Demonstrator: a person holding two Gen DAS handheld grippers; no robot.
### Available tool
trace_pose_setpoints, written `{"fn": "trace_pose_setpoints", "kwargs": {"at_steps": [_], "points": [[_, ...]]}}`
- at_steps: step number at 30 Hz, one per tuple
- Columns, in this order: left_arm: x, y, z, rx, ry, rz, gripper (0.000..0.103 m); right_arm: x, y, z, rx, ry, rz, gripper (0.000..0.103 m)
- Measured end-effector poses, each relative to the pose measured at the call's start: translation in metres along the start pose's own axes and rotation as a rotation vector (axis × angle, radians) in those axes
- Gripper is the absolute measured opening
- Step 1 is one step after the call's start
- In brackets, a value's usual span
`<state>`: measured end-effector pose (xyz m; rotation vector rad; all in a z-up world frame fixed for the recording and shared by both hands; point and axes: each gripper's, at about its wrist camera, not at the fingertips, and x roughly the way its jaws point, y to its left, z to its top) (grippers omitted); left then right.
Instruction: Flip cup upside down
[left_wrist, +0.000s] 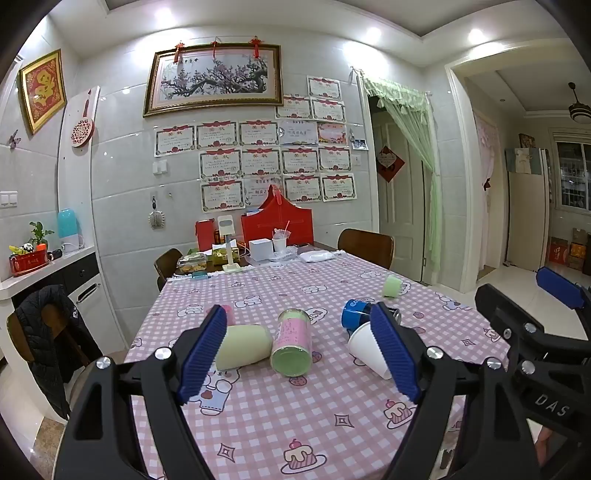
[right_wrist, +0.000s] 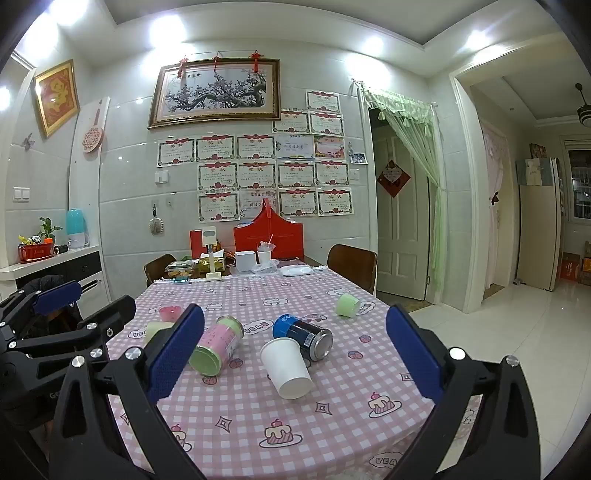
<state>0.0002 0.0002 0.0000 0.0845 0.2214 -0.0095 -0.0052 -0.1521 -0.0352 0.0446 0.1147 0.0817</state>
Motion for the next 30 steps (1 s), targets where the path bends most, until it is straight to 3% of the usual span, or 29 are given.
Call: {"fn": "trace_pose_setpoints", "kwargs": {"at_steps": [30], "points": [[-0.0001, 0.0002, -0.0001, 0.003, -0.005, 0.001, 0.079, 0.0002, -0.0007, 0.0006, -0.001, -0.003, 0.000, 0.095]]}}
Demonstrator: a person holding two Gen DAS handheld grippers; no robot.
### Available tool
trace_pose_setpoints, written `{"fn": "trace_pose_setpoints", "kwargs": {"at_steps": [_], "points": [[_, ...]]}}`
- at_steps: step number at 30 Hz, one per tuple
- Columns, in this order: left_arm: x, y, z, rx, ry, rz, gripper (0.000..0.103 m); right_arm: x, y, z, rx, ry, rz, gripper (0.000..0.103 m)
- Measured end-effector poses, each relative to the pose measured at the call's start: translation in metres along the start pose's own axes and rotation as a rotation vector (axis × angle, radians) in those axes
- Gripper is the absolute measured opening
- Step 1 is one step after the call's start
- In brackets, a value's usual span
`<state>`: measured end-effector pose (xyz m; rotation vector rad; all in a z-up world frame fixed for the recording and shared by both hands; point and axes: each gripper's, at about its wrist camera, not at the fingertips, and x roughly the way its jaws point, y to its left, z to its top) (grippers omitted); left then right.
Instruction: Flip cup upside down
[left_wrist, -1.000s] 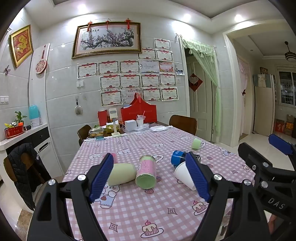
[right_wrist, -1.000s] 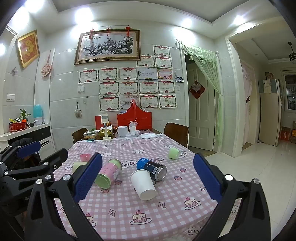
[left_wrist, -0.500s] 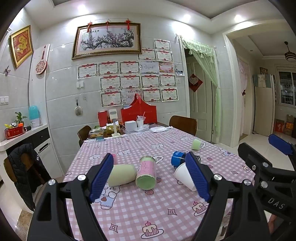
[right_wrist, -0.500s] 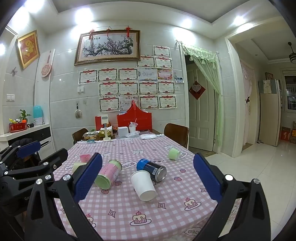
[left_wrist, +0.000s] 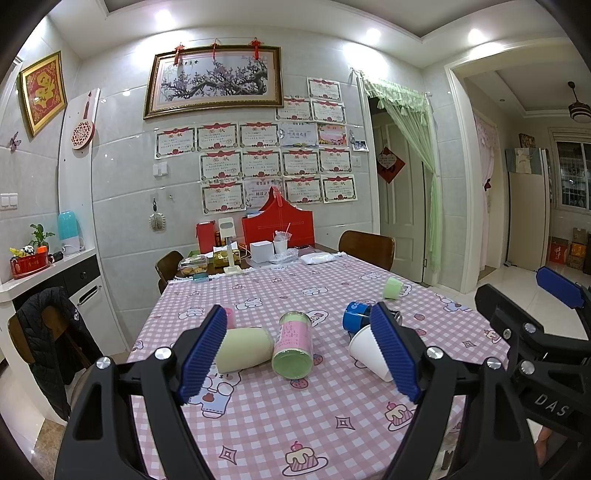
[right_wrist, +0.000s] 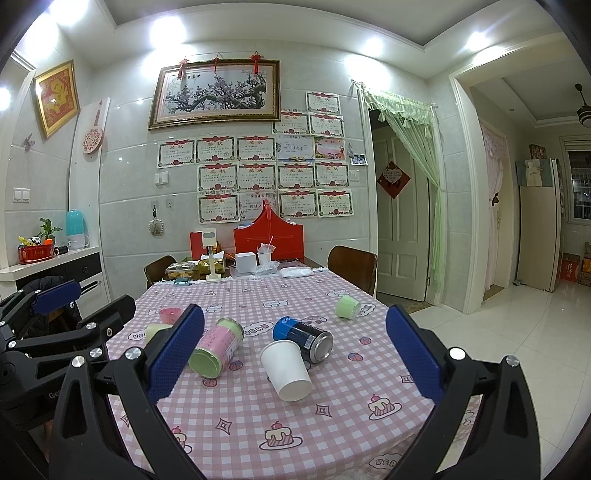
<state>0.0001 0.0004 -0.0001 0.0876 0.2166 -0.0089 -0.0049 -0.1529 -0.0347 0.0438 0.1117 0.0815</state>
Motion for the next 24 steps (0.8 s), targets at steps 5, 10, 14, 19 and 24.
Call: {"fn": "trace_pose_setpoints", "kwargs": {"at_steps": [5, 10, 14, 19, 24], "points": [[-0.0002, -0.0002, 0.0001, 0.001, -0.001, 0.000, 0.079, -0.0001, 0.0001, 0.0000, 0.000, -0.001, 0.000, 0.095], [-0.0002, -0.0009, 0.0002, 0.001, 0.000, 0.001, 0.079, -0.0001, 0.0001, 0.0000, 0.000, -0.001, 0.000, 0.095], [0.0002, -0.0030, 0.0006, 0.002, 0.000, 0.001, 0.079, 0.0004, 0.0000, 0.0000, 0.001, 0.000, 0.000, 0.095], [-0.0010, -0.0037, 0.0012, 0.002, 0.004, -0.001, 0.079, 0.0003, 0.0001, 0.0002, 0.000, 0.001, 0.000, 0.095], [-0.0008, -0.0048, 0.0013, 0.003, 0.006, -0.001, 0.079, 0.0006, 0.0002, 0.0001, 0.000, 0.002, 0.000, 0.095]]}}
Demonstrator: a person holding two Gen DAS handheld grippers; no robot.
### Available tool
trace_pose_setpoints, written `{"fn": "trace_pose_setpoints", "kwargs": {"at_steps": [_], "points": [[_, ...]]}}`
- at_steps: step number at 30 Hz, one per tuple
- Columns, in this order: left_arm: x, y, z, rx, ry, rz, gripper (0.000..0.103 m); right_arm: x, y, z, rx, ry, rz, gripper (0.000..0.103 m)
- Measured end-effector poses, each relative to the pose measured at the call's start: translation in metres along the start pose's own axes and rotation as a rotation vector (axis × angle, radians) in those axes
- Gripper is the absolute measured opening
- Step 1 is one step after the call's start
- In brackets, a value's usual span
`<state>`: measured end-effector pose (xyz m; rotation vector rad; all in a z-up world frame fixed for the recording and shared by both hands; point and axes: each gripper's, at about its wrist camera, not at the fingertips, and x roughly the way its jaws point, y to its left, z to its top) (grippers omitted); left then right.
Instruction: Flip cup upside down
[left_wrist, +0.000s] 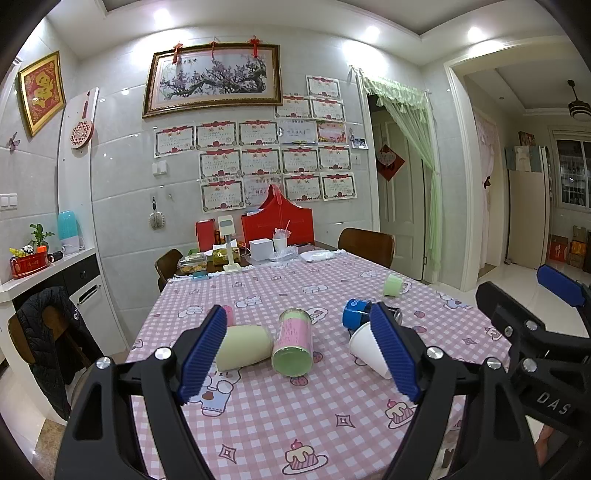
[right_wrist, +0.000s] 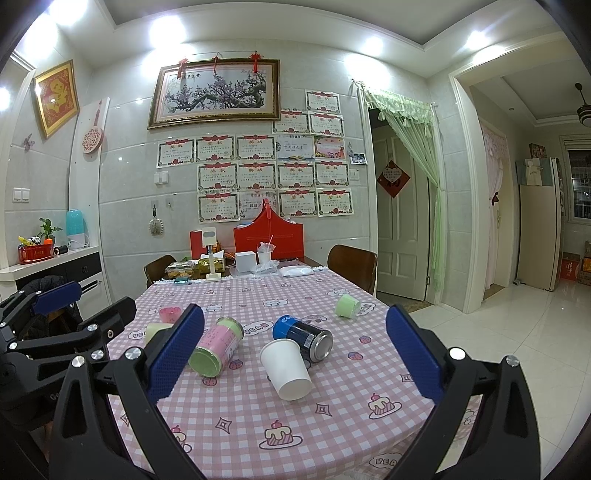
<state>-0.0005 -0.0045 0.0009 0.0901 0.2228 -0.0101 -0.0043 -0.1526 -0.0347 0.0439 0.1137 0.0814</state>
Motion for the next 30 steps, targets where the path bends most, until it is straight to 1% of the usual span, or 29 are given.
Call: {"fn": "trace_pose_setpoints", "kwargs": {"at_steps": [2, 23, 30], "points": [[0.000, 0.004, 0.001, 0.002, 0.003, 0.001, 0.079, 0.000, 0.000, 0.000, 0.000, 0.000, 0.000, 0.095], [0.003, 0.005, -0.003, 0.004, 0.007, 0.000, 0.079, 0.001, 0.003, -0.002, 0.001, 0.005, 0.001, 0.095], [0.011, 0.006, -0.012, 0.004, 0.018, 0.003, 0.079, 0.004, 0.004, -0.005, -0.004, 0.014, 0.005, 0.095]]}}
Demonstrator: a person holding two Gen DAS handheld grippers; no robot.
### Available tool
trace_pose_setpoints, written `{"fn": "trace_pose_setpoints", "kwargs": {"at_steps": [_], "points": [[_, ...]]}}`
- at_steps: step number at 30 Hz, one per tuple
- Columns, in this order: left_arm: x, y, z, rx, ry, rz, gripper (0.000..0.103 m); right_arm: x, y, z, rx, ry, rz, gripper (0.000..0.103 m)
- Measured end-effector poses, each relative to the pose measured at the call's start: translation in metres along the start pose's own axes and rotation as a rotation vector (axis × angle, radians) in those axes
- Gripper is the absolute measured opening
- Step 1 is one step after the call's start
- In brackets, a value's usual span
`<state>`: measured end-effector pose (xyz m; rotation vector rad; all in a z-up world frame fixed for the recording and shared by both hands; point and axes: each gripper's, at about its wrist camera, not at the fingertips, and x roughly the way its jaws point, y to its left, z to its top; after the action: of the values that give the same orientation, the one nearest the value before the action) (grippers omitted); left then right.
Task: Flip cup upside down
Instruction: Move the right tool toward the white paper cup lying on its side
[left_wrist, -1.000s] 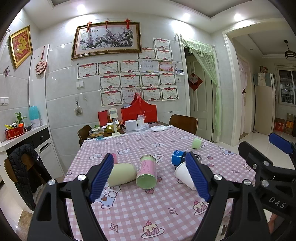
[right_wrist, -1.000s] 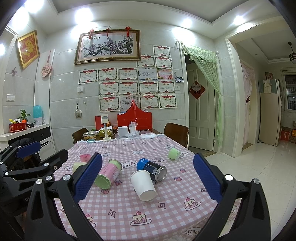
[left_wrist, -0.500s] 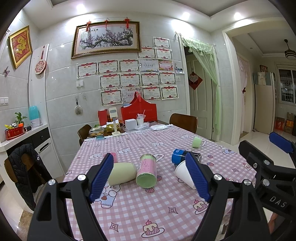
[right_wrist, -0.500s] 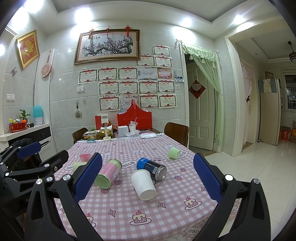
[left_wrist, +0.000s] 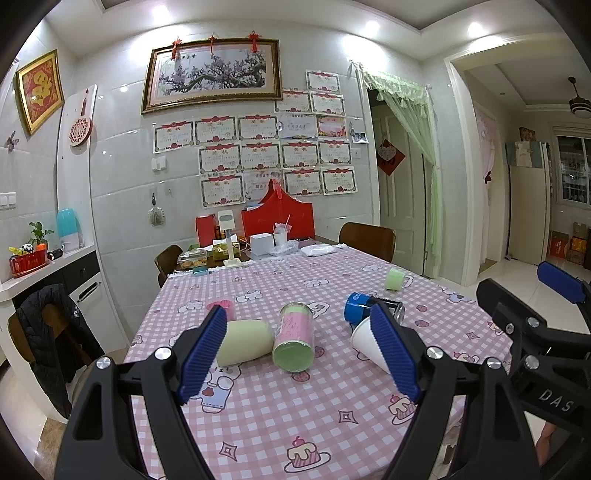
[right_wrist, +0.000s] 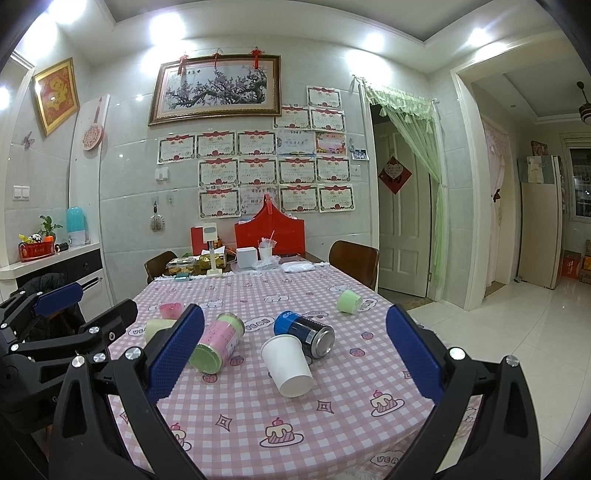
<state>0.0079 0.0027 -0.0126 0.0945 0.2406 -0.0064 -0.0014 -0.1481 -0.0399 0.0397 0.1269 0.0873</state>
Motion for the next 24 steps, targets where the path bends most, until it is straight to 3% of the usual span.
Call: {"fn": "trace_pose_setpoints", "kwargs": {"at_steps": [14, 24], "points": [[0.032, 0.022, -0.018, -0.024, 0.073, 0.034, 0.079, 0.036, 0.017, -0.010, -0.018, 0.071, 0.034, 0.095], [0.068, 0.064, -0.039, -0.097, 0.169, 0.108, 0.079, 0.080, 0.035, -0.017, -0.033, 0.145, 0.083, 0.095]]}}
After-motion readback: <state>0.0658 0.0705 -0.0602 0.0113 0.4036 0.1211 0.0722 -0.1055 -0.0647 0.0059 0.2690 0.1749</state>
